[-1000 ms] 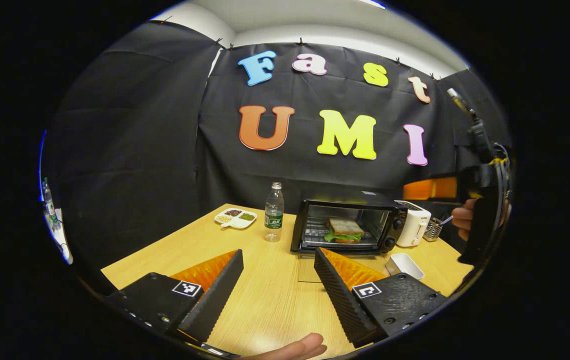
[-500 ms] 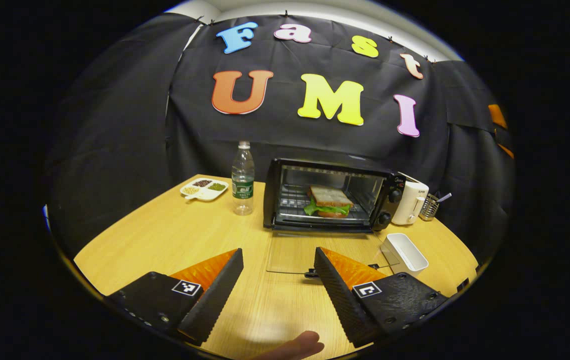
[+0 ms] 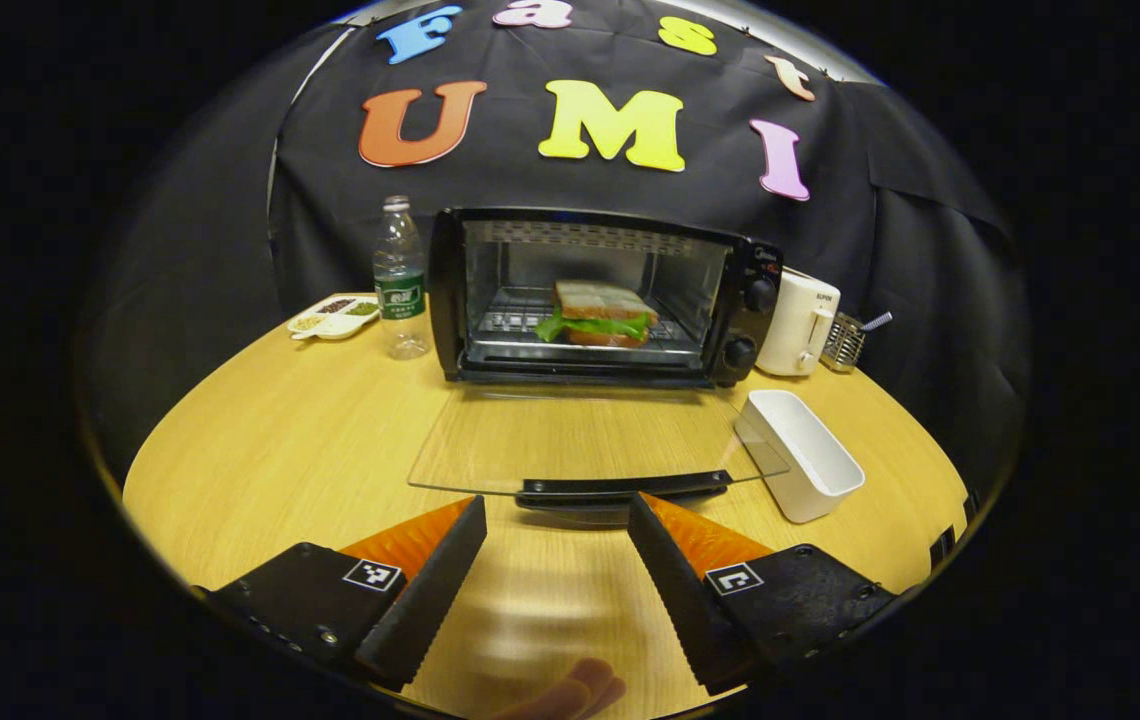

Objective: Open the electric oven with the left hand, put the food in, and close the electric oven.

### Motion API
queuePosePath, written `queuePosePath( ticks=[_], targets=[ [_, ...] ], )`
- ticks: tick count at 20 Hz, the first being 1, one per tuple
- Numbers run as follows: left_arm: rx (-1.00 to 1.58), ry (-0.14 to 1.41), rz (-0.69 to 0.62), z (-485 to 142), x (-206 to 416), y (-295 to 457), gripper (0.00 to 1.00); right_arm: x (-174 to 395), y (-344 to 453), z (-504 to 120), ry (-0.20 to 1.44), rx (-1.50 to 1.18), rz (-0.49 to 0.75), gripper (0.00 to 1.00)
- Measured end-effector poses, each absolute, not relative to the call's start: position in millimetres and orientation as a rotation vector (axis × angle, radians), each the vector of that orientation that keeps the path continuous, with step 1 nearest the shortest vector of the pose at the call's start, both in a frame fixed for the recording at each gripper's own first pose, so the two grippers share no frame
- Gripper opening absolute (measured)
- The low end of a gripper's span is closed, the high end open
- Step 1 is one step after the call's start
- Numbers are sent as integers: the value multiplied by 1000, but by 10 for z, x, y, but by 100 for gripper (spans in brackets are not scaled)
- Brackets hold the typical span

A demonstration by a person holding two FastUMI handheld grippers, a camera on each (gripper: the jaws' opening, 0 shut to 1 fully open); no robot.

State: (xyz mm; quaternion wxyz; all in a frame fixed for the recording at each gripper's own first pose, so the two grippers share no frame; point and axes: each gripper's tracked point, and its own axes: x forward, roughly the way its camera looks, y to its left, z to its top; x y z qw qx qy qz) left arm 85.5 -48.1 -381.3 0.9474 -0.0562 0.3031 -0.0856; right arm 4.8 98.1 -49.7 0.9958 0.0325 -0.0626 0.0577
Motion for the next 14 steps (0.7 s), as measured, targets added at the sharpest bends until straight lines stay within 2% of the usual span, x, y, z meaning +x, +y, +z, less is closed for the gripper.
queuePosePath(
  ticks=[1, 2, 4, 5, 6, 7, 8, 9, 10, 13, 14],
  targets=[
    [-109, 628, -181, -3837, 870, -547, 94, 47, 938, -530, -119, 77, 116, 100],
    [-104, 636, -192, -3856, 879, -626, 95, 55, 887, -572, -110, 89, 116, 100],
    [-82, 661, -204, -3928, 897, -706, 95, 94, 812, -639, -87, 104, 127, 100],
    [-74, 672, -200, -3957, 902, -711, 94, 112, 770, -680, -73, 109, 128, 89],
    [-78, 682, -196, -3979, 915, -737, 95, 120, 747, -726, -55, 114, 134, 100],
    [-91, 693, -191, -4010, 932, -757, 95, 130, 722, -767, -42, 114, 135, 89],
    [-100, 704, -181, -4030, 949, -756, 95, 161, 688, -780, -33, 117, 132, 89],
    [-105, 721, -171, -4040, 948, -758, 94, 177, 663, -805, -26, 123, 129, 100],
    [-96, 722, -166, -4039, 959, -754, 94, 187, 656, -808, -23, 128, 131, 89],
    [-63, 714, -168, -4015, 990, -746, 94, 184, 689, -849, -9, 137, 153, 89],
    [-66, 718, -169, -4016, 985, -747, 93, 194, 695, -860, -6, 139, 161, 100]
  ],
)
